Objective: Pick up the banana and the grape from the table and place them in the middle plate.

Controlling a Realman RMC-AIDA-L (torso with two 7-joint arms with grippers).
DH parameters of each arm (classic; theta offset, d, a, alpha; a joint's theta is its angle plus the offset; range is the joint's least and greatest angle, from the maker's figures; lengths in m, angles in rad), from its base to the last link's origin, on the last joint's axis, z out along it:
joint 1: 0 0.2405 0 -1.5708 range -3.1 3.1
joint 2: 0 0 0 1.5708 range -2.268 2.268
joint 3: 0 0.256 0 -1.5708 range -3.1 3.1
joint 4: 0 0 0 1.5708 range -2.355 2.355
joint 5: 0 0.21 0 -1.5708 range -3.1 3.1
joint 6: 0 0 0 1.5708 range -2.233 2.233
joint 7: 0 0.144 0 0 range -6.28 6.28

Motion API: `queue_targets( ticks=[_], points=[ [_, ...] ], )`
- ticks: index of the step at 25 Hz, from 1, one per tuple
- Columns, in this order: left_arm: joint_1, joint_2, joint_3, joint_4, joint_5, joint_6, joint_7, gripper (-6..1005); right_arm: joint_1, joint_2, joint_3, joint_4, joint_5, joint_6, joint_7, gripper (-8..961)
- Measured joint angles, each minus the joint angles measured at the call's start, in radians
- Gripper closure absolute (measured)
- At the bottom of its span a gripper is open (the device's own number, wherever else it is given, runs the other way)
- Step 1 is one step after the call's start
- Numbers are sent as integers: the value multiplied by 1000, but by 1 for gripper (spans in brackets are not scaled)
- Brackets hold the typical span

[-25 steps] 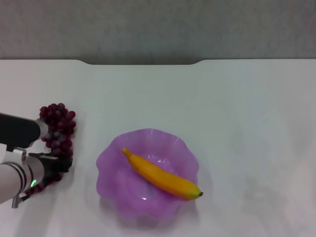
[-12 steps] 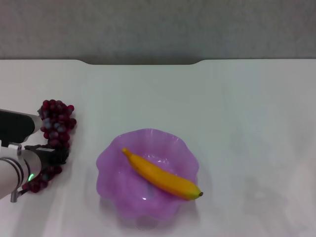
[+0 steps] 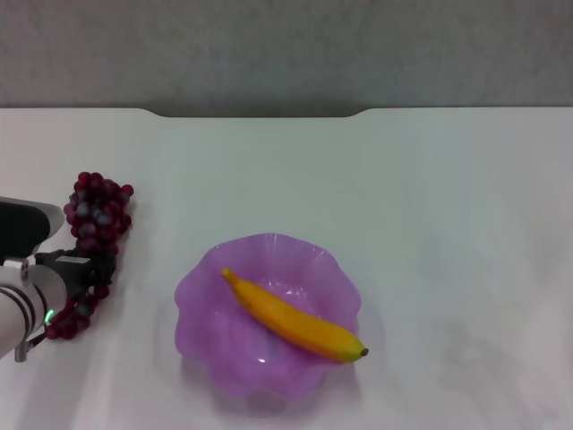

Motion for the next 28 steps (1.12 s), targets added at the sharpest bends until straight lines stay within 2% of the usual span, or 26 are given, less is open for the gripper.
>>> queue_targets(
  ticks=[14, 24, 28],
  points=[
    [52, 1, 15, -27, -3, 154, -81, 603, 2, 0, -8, 0, 0, 0, 0, 927],
    [57, 2, 15, -78, -2, 221, -98, 611, 2, 0, -9, 1, 0, 0, 0, 927],
    [59, 3, 17, -132, 7, 230, -97, 622, 2, 0, -9, 1, -1, 0, 0, 927]
  ],
)
